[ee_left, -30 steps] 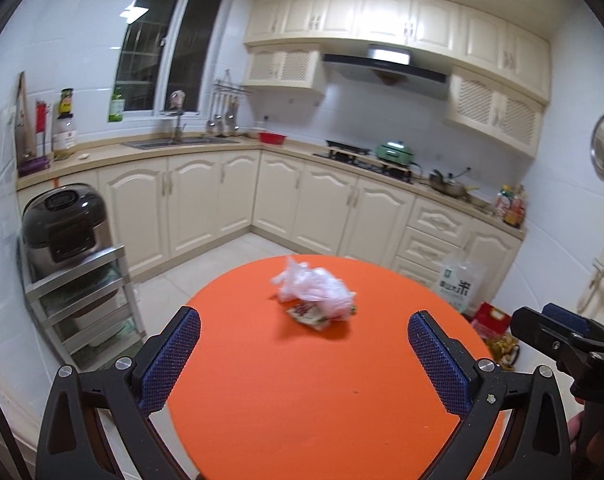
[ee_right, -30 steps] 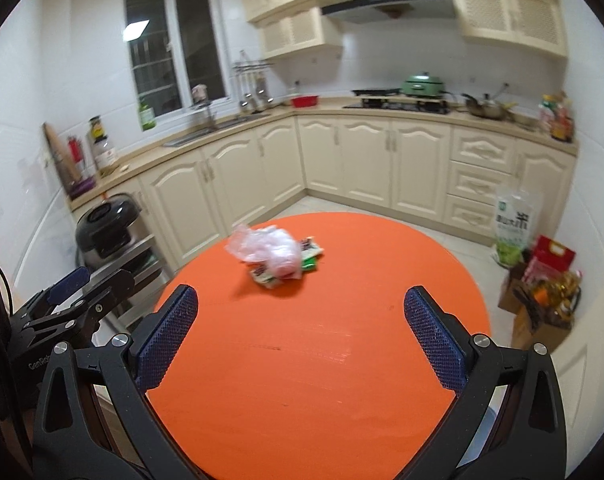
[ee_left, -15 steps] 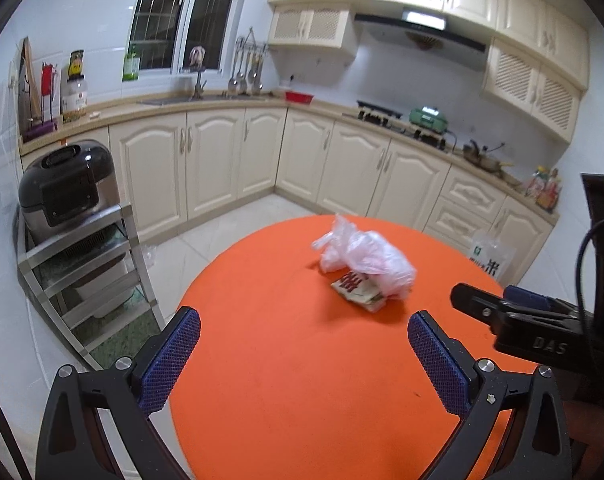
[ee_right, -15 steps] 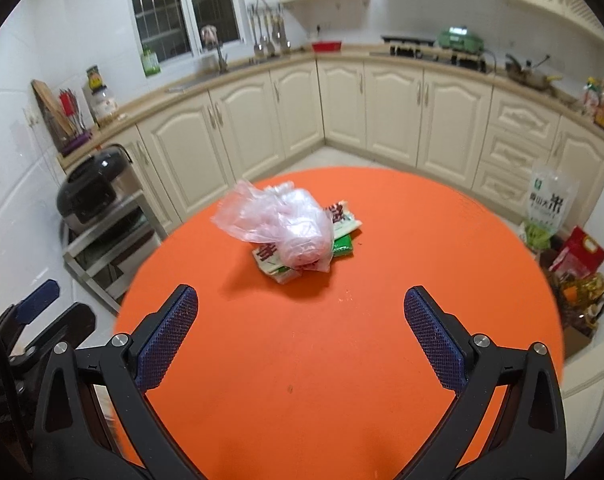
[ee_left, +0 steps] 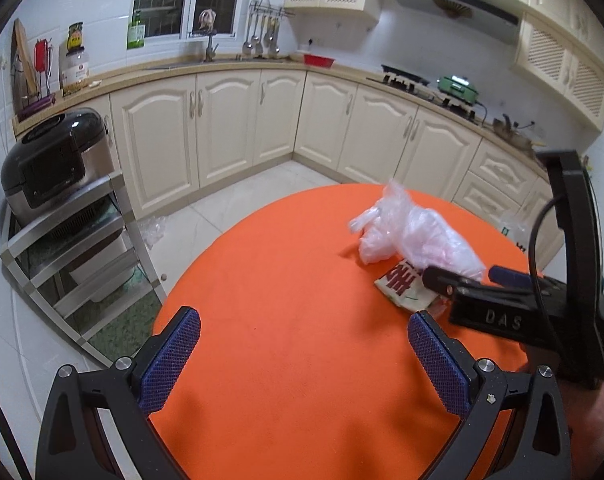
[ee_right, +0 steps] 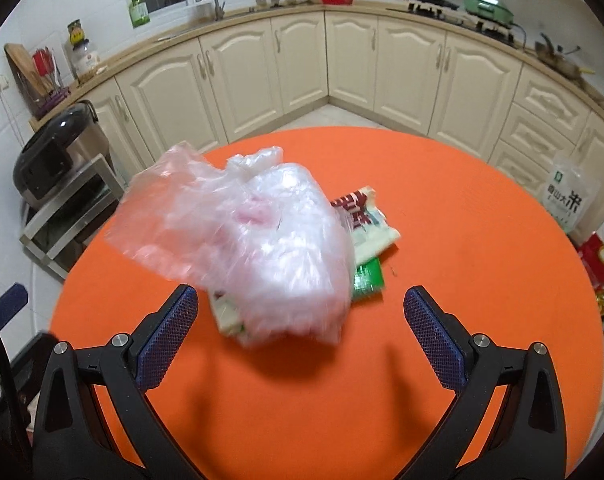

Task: Collect trash
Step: 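Grasp the clear plastic bag with the right tool while the left tool grasps the rice bag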

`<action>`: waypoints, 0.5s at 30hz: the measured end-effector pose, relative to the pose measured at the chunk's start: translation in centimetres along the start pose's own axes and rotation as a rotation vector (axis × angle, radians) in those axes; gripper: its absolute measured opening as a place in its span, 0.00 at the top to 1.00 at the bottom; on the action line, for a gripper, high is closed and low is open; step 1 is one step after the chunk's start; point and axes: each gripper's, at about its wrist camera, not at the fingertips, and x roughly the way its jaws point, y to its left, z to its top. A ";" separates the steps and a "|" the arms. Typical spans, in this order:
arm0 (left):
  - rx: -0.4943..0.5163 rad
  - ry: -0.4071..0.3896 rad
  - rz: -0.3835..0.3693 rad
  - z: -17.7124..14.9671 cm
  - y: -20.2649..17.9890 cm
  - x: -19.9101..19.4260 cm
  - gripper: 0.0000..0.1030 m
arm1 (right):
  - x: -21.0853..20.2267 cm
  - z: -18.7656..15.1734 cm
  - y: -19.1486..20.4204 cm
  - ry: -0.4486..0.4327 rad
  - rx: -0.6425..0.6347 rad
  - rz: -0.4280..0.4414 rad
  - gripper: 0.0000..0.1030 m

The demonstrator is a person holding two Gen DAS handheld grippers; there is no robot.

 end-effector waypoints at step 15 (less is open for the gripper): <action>0.042 0.033 -0.053 3.2 -3.4 5.8 0.01 | -2.7 -2.2 -4.8 -0.047 0.101 0.165 0.51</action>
